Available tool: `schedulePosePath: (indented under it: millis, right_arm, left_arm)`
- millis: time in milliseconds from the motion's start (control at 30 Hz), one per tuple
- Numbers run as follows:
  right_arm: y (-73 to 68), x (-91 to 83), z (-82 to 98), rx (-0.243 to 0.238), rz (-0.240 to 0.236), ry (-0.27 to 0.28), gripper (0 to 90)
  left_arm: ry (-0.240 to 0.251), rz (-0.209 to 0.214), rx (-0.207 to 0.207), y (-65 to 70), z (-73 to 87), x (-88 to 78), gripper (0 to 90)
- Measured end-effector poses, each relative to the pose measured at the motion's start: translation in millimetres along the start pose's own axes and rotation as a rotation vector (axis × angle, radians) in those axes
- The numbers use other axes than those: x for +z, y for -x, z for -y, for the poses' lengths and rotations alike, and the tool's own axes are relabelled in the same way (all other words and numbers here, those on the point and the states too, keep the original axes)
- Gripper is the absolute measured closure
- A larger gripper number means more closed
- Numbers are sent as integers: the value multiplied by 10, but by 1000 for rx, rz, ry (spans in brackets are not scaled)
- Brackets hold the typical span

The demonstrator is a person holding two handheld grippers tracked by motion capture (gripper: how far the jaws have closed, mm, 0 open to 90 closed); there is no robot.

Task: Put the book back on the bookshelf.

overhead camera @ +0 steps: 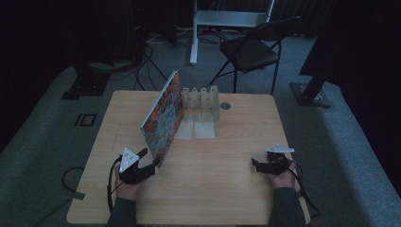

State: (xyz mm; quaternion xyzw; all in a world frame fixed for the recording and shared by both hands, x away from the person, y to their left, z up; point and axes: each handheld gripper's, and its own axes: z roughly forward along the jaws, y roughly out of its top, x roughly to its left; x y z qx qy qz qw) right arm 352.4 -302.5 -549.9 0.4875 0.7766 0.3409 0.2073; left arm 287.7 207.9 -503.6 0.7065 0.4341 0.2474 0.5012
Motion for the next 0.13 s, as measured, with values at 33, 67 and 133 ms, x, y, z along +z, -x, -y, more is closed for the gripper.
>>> schedulePosePath:
  millis: [33,67,133]
  right_arm:
    - [-1,0,0,1,0,0,174]
    - [-1,0,0,1,0,0,173]
    - [-1,-1,0,1,0,0,173]
  left_arm:
    - [-7,3,1,-1,6,0,359]
    - [-17,4,9,-7,16,0,359]
    - [-27,8,9,-20,32,3,359]
